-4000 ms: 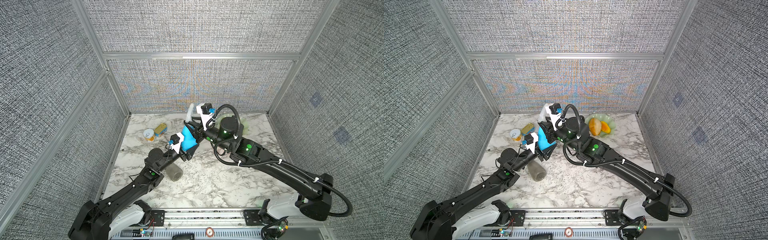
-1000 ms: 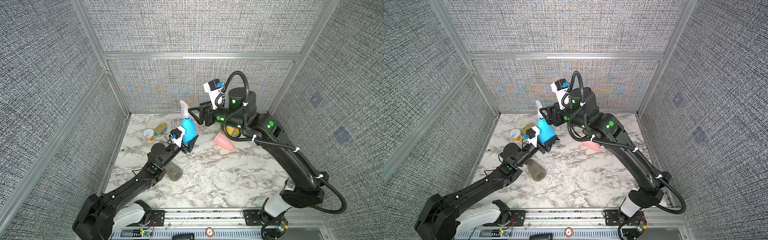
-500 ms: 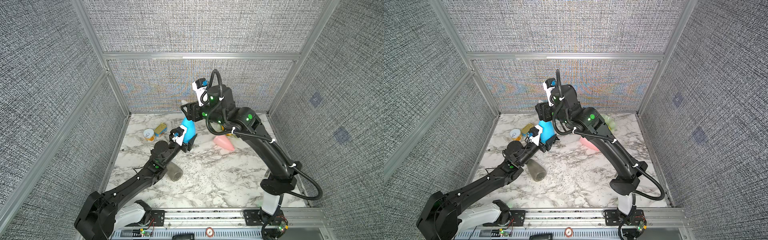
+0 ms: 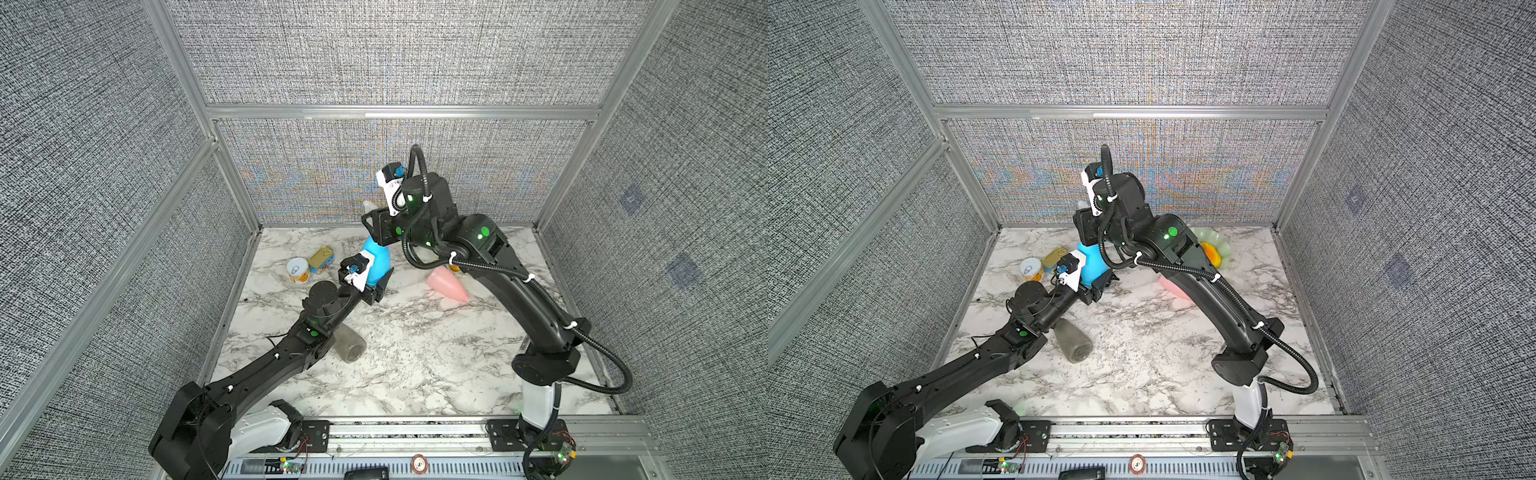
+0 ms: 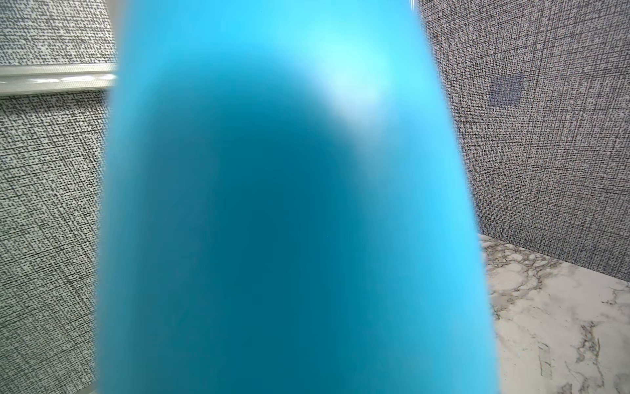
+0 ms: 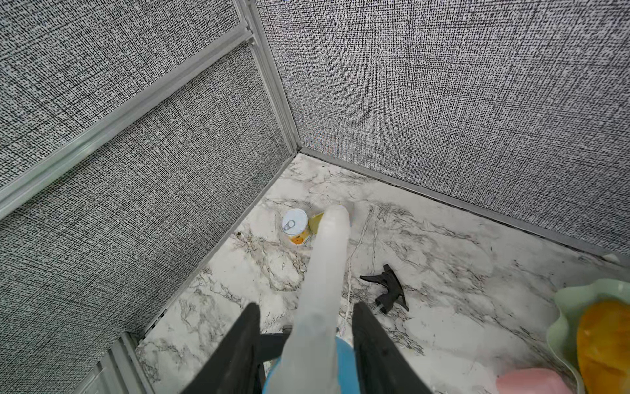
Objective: Attach spray nozzles to spray bottles
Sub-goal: Screw the spray nozzle on the spray bottle.
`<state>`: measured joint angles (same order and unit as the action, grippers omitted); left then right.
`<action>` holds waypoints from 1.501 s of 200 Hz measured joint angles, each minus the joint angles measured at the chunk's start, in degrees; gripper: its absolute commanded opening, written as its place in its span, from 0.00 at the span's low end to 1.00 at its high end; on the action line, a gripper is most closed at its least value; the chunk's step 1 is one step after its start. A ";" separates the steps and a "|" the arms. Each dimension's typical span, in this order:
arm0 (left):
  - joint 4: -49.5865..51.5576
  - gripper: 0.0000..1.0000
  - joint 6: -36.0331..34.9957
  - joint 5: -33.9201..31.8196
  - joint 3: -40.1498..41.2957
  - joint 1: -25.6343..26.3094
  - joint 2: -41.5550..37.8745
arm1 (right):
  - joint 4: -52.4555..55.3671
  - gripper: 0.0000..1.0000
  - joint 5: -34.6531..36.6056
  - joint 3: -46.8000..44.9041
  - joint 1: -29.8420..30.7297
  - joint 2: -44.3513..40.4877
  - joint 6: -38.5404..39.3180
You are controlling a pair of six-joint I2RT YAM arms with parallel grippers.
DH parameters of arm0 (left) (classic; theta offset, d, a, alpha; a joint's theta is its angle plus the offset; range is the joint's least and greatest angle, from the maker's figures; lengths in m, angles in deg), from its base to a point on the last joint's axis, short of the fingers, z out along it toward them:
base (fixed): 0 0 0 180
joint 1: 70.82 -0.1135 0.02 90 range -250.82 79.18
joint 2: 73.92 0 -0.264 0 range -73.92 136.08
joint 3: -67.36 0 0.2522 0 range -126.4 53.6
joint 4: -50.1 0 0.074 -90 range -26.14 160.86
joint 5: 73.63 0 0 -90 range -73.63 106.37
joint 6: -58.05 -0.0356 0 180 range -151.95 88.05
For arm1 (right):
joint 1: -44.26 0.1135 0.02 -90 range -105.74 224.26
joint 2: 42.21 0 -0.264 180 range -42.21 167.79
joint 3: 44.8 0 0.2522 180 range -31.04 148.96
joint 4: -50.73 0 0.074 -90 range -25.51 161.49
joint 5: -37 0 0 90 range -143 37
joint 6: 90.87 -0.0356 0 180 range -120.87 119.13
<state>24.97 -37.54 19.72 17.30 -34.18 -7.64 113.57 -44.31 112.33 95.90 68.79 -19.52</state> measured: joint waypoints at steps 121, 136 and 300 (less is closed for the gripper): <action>0.42 0.67 0.57 0.20 0.11 -0.02 -0.85 | -13.05 0.19 -2.86 -17.18 1.88 -9.09 4.57; 0.37 0.67 1.29 1.25 0.11 -0.02 -1.09 | -17.00 0.18 -3.17 -21.97 2.19 -11.72 5.79; 3.15 0.67 6.45 5.77 1.64 -0.04 -3.43 | -55.19 0.10 -6.45 -55.78 2.32 -24.06 10.29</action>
<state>28.11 -31.09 25.49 18.94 -34.22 -11.07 58.38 -50.76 56.55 98.22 44.73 -9.23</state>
